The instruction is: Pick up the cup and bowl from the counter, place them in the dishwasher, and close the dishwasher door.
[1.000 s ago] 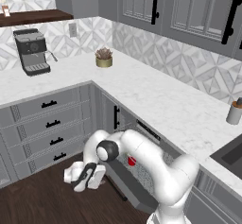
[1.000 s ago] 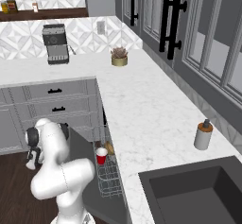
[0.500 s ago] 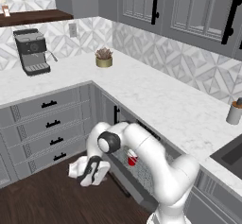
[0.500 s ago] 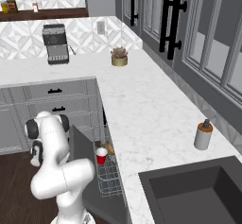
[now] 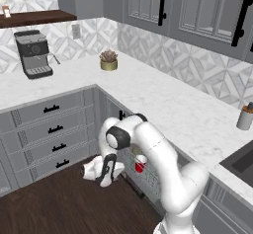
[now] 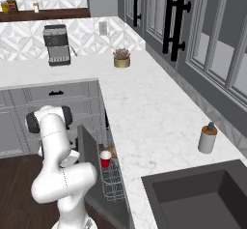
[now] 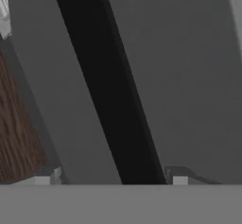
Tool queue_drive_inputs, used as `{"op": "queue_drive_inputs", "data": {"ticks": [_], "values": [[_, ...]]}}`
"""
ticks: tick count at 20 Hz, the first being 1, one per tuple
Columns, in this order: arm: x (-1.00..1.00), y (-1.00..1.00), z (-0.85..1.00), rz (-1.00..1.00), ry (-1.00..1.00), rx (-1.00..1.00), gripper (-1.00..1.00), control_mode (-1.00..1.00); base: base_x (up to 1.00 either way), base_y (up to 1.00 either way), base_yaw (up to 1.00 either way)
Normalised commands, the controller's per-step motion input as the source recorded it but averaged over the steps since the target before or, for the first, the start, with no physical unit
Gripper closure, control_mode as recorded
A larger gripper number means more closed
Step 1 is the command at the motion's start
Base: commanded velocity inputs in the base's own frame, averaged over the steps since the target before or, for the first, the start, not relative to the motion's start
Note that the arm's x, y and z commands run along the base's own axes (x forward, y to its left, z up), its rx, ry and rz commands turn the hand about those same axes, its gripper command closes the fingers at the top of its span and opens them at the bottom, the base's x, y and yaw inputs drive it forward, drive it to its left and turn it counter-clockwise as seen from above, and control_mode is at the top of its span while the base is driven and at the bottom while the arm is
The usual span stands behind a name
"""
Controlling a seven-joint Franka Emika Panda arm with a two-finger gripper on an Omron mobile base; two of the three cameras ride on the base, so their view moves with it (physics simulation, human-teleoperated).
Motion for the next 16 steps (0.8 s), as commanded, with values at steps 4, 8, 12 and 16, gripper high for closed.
{"op": "queue_drive_inputs", "data": {"ticks": [4,8,12,16], "values": [[-0.03,-1.00,0.00,0.00,-0.15,-0.67,-1.00,-1.00,0.00,0.00,0.00],[-0.08,-1.00,0.00,-0.03,-0.13,-0.88,-1.00,-1.00,0.00,0.00,0.00],[-0.10,-1.00,-0.03,-0.08,-0.18,-1.00,-1.00,-1.00,0.00,0.00,0.00],[-0.02,-0.37,-0.08,-0.13,-0.32,-1.00,-1.00,-1.00,0.00,0.00,0.00]]}}
